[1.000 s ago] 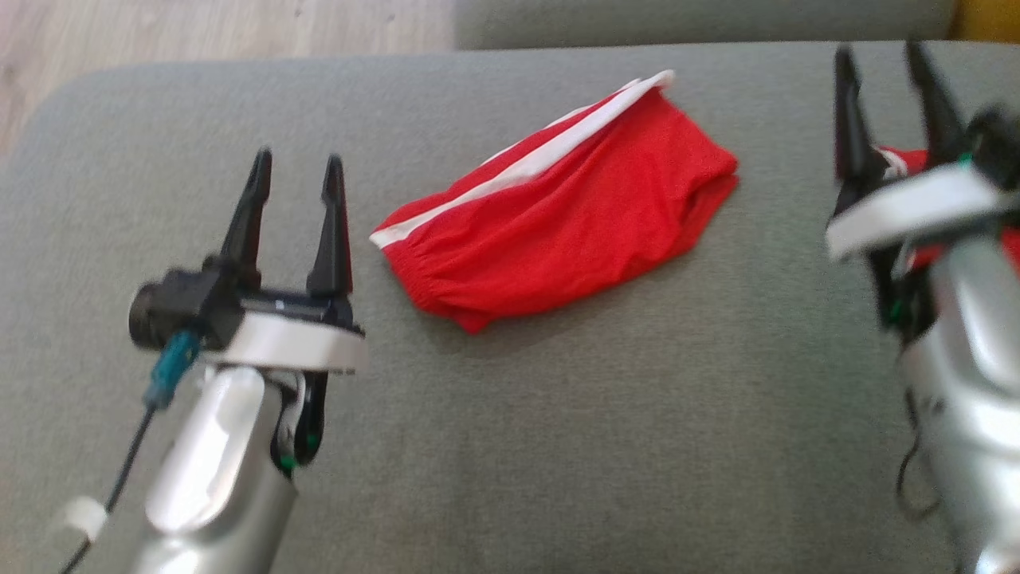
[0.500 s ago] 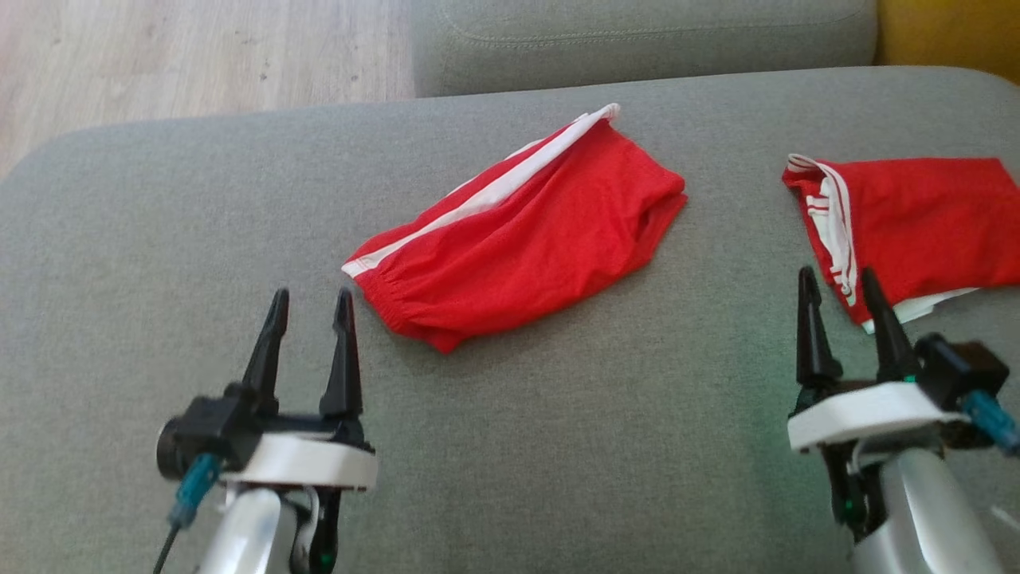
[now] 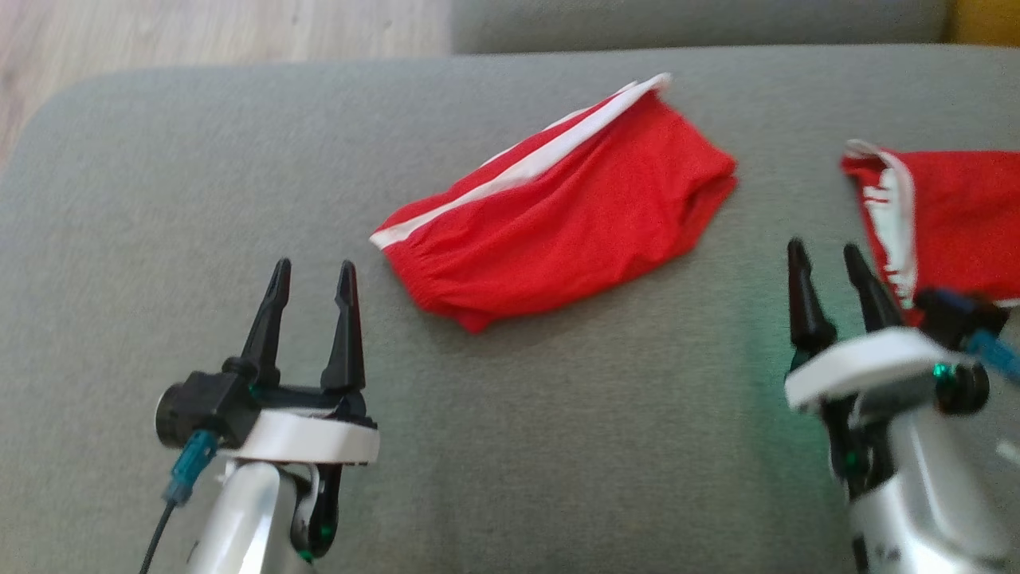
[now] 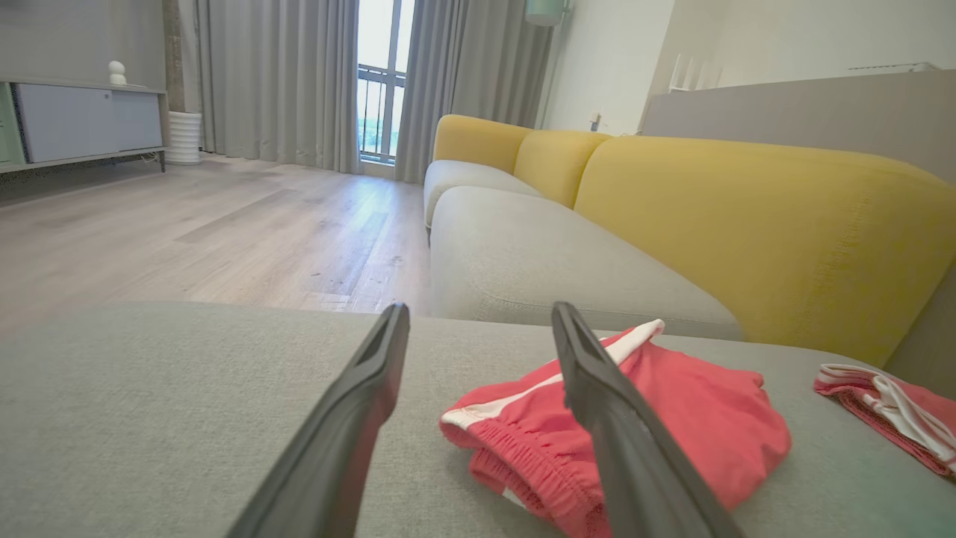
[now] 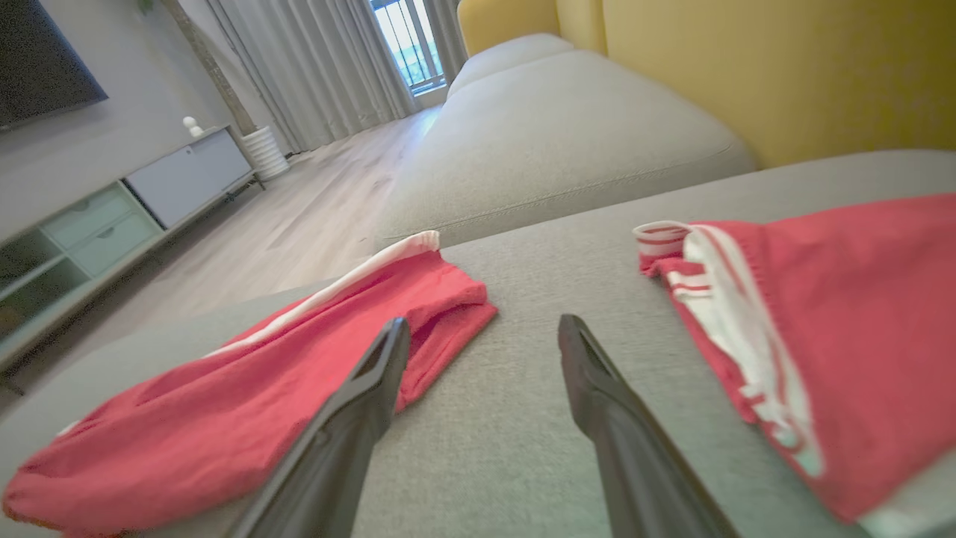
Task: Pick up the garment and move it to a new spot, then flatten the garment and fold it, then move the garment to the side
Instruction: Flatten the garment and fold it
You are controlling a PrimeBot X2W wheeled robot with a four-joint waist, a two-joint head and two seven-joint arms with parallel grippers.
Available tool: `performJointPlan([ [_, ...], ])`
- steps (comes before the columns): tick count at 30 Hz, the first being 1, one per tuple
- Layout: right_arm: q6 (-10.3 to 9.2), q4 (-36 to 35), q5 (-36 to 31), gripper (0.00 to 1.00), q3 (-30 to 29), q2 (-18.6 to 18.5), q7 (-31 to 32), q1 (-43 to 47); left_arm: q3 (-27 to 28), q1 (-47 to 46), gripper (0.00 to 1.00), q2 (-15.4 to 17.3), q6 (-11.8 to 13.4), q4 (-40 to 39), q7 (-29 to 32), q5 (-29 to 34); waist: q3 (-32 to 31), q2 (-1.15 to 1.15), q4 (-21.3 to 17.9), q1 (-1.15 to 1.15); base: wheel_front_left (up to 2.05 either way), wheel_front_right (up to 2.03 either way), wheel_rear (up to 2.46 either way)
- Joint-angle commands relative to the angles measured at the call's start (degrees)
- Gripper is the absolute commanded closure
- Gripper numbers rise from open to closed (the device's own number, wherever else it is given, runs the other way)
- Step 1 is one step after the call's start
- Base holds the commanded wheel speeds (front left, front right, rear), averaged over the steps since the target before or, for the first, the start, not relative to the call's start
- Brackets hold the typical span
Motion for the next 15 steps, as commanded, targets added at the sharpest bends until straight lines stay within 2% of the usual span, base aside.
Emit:
performJointPlan([
  [1, -0.05, 0.0, 3.1, 0.0, 0.4, 0.0, 2.1, -5.3, 1.7, -3.0, 0.0, 0.1, -0.2, -1.4, -0.3, 0.5, 2.9, 0.0, 2.8, 0.0, 0.0, 0.0, 0.0],
  [6, -0.05, 8.5, 10.3, 0.0, -3.4, 0.0, 7.1, -12.8, 0.4, -4.6, 0.0, 0.0, -0.8, -0.5, -0.3, 0.2, 6.1, 0.0, 6.3, 0.0, 0.0, 0.0, 0.0],
  [8, -0.05, 10.8, 11.0, 0.0, -4.3, 0.0, 7.9, -14.4, -0.1, -4.9, 0.0, 0.0, -0.8, -0.4, -0.3, 0.0, 6.6, 0.0, 7.0, 0.0, 0.0, 0.0, 0.0],
  [15, -0.05, 27.1, 19.2, 0.0, -9.9, 0.0, 13.0, -25.2, -2.5, -6.6, 0.0, 0.0, 0.0, 0.7, -0.3, 0.2, 9.4, 0.0, 11.3, 0.0, 0.0, 0.0, 0.0],
])
